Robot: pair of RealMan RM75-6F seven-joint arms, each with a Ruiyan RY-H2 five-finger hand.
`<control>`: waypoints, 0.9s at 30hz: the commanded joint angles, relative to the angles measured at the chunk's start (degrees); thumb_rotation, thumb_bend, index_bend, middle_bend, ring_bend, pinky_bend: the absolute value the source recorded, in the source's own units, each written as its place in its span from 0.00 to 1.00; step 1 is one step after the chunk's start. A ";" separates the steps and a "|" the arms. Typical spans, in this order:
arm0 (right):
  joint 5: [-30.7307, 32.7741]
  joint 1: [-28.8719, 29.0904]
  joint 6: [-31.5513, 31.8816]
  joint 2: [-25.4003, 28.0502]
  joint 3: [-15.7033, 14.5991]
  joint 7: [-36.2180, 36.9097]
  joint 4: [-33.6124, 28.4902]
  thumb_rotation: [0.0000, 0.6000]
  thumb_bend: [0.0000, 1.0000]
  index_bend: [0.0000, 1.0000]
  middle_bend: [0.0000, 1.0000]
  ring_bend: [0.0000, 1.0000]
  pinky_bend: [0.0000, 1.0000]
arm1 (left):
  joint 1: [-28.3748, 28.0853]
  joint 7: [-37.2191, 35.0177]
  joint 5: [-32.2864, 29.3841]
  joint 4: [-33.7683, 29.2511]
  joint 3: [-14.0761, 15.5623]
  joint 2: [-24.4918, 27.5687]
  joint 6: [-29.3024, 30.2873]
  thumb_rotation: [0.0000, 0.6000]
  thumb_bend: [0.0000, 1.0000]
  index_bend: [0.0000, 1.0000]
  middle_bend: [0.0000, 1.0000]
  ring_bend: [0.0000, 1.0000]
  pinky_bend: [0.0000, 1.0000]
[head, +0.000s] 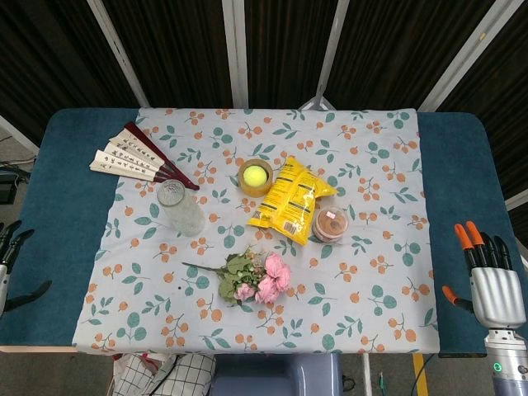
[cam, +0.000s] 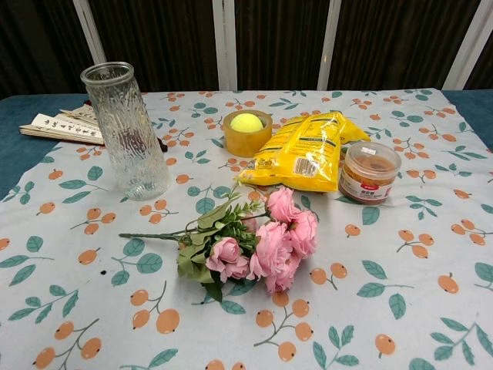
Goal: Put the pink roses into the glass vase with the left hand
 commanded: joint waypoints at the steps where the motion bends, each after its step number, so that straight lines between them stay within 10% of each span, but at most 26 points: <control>1: 0.25 0.15 -0.47 -0.08 -0.12 -0.42 0.07 1.00 0.12 0.00 0.00 0.05 0.01 | -0.03 0.54 -0.18 -0.10 -0.14 -0.22 -0.02 1.00 0.24 0.17 0.07 0.03 0.28; 19: 3.16 -0.16 -3.02 2.05 -0.46 0.68 -2.53 1.00 0.12 0.00 0.00 0.00 0.00 | -1.98 4.56 2.20 -1.59 2.15 -2.09 -4.71 1.00 0.06 0.10 0.05 0.03 0.27; 27: 4.60 -0.16 -3.50 2.30 0.06 1.39 -2.80 1.00 0.12 0.00 0.00 0.00 0.00 | -7.12 7.47 3.43 -5.30 4.60 -3.34 -15.85 1.00 0.01 0.06 0.03 0.03 0.27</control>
